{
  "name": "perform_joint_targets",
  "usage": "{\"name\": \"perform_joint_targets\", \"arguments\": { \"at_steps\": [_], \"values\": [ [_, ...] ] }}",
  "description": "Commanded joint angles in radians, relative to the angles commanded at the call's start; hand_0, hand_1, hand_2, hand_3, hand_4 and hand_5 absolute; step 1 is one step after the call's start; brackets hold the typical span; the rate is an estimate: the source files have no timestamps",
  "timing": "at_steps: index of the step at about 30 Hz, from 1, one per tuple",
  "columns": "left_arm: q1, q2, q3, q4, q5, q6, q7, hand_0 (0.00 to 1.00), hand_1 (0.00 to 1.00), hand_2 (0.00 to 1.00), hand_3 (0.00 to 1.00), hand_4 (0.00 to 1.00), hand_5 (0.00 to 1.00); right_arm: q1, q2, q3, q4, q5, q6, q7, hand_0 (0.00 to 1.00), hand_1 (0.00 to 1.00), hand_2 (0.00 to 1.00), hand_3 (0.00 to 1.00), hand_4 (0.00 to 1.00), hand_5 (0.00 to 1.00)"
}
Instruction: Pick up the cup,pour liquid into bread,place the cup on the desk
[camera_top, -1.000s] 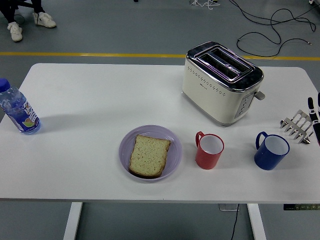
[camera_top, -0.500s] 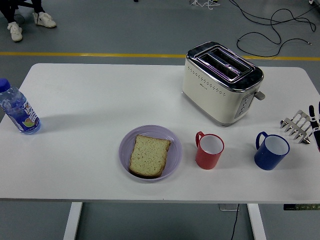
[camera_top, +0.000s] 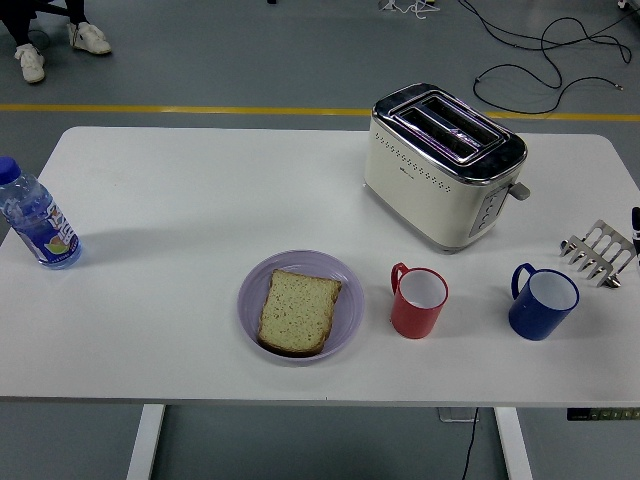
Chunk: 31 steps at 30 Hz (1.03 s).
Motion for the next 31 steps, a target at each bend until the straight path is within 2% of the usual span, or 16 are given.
{"name": "perform_joint_targets", "arguments": {
  "at_steps": [16,19,31],
  "values": [
    [-0.016,0.006,-0.019,0.0,0.022,0.002,0.001,0.663,0.706,0.729,0.628,0.378,0.936,0.005,0.006,0.022,0.009,0.0,-0.002,-0.003,0.631,0.57,0.621,0.596,0.453,0.04],
    [-0.015,0.002,-0.043,0.0,0.042,0.001,0.006,0.663,0.706,0.729,0.628,0.378,0.936,0.012,0.007,0.019,0.008,0.001,-0.002,-0.003,0.631,0.57,0.621,0.596,0.453,0.04],
    [-0.009,0.002,-0.025,0.0,0.024,0.003,0.003,0.662,0.708,0.729,0.627,0.378,0.936,0.002,0.005,0.022,0.01,0.003,-0.001,-0.003,0.631,0.568,0.62,0.596,0.443,0.036]
  ]
}}
